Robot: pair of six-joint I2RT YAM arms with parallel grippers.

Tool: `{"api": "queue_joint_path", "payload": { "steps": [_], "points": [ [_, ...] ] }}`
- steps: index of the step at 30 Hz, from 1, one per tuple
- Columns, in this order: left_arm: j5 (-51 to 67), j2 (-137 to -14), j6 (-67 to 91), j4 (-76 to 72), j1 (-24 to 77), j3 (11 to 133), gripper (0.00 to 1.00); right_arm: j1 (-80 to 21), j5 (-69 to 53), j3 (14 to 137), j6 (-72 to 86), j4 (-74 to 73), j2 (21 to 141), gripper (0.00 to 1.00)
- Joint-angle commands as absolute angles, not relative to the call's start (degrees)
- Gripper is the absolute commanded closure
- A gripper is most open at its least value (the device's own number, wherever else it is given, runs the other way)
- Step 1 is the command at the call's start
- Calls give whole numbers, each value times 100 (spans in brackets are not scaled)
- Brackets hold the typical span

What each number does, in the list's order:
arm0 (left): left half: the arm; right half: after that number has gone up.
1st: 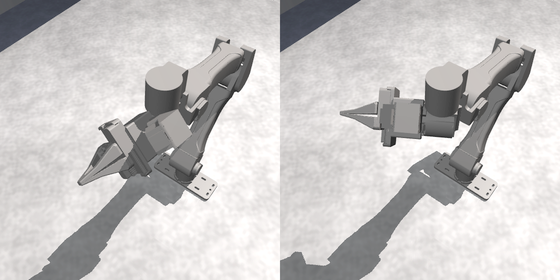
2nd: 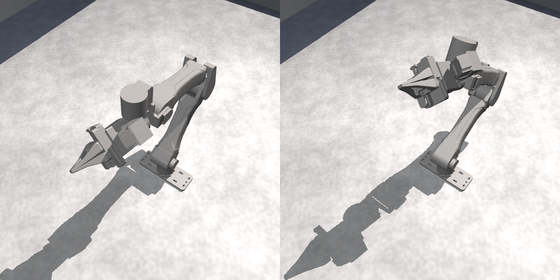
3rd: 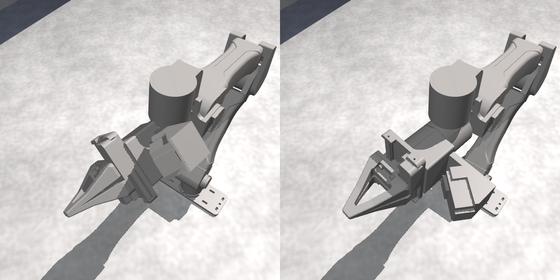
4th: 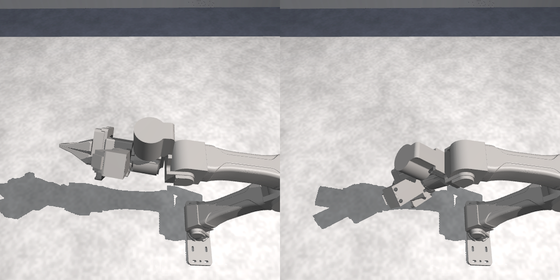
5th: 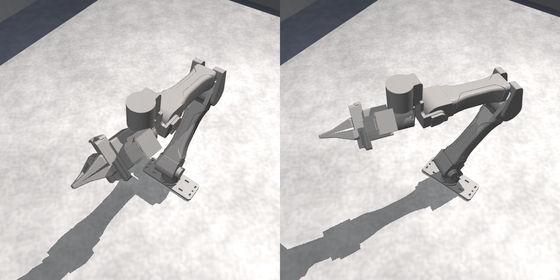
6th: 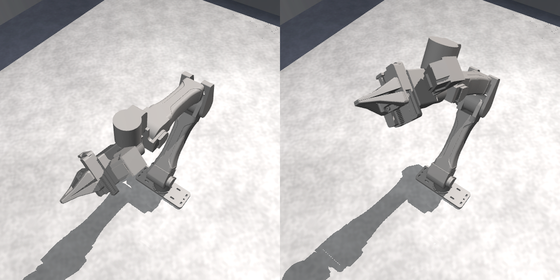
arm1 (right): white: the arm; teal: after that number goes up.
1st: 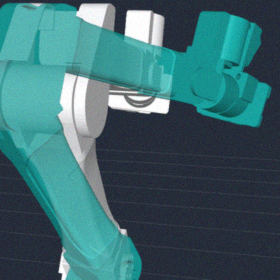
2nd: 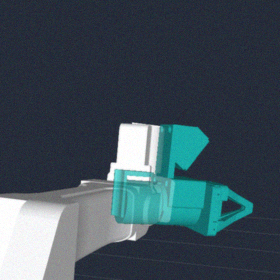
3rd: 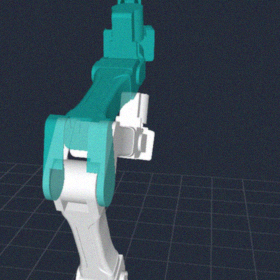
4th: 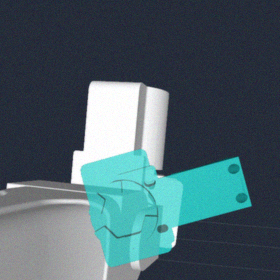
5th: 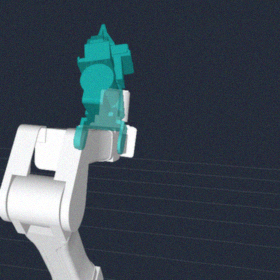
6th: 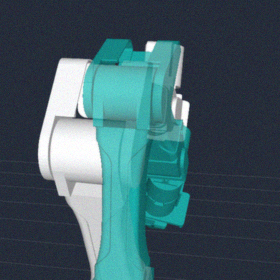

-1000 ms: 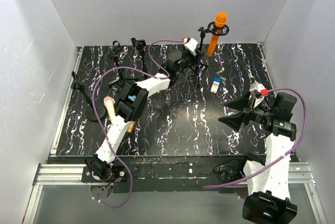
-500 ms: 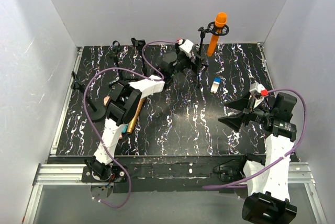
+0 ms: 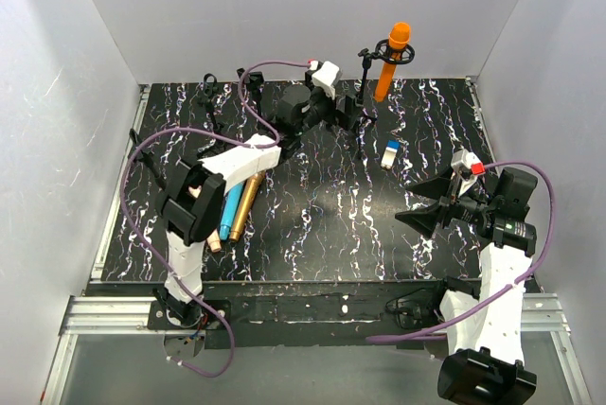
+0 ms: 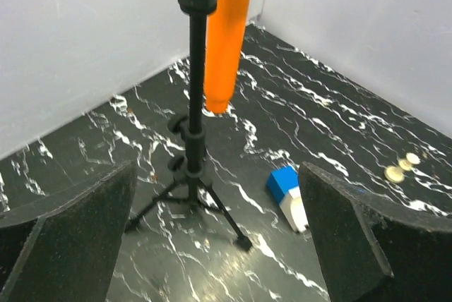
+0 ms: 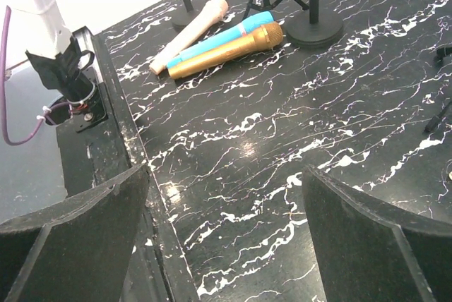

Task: Attach the microphones to the stand

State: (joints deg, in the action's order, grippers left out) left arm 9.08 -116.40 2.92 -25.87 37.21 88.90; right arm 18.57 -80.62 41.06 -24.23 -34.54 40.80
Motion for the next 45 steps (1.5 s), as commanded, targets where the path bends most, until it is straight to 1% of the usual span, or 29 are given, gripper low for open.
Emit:
{"api": "queue_joint_path", "payload": {
  "steps": [1, 5, 11, 15, 18, 21, 25, 29, 30, 31, 33, 38, 39, 44, 45],
  "points": [
    [791, -10759, 825, -1549, 3779, 8614, 2, 1828, -8033, 4087, -2531, -3410, 4008, 5],
    [879, -10311, 1186, -679, 3823, 8500, 2, 1828, -8007, 4061, -2540, -3401, 3982, 4],
    [1072, -9301, 1529, -36, 3832, 7981, 2, 1828, -7945, 4017, -2540, -3384, 3946, 3],
    [1134, -8536, 1757, 658, 3832, 7691, 2, 1828, -7901, 3929, -2418, -3235, 3903, 3],
    [766, -8052, 1959, 1359, 3797, 7638, 2, 1828, -7875, 3815, -2207, -3033, 3859, 3],
    [581, -7674, 2161, 2107, 3604, 7664, 2, 1828, -7866, 3788, -2118, -2962, 3832, 3],
    [388, -7199, 2399, 2407, 3262, 7287, 2, 1828, -7849, 3771, -2083, -2918, 3832, 3],
    [106, -7110, 2417, 2654, 2787, 7032, 2, 1828, -7857, 3771, -2083, -2909, 3850, 3],
    [88, -7145, 2321, 2654, 2734, 7005, 2, 1828, -7857, 3762, -2083, -2909, 3858, 3],
    [-251, -7172, 2216, 2637, 2699, 6979, 2, 1828, -7857, 3762, -2083, -2909, 3867, 3],
    [-553, -7294, 1909, 2436, 2672, 6900, 2, 1828, -7875, 3762, -2083, -2892, 3858, 3],
    [-660, -7690, 1346, 1093, 2453, 6435, 3, 1828, -7866, 3753, -2074, -2883, 3876, 3],
    [-607, -7786, 1232, 777, 2400, 6329, 6, 1828, -7866, 3753, -2074, -2892, 3876, 3],
    [-405, -8357, 905, -842, 2250, 5915, 12, 1828, -7857, 3753, -2083, -2883, 3893, 4],
    [-309, -8506, 862, -1105, 2215, 5889, 15, 1828, -7866, 3753, -2074, -2883, 3885, 3]
  ]
}}
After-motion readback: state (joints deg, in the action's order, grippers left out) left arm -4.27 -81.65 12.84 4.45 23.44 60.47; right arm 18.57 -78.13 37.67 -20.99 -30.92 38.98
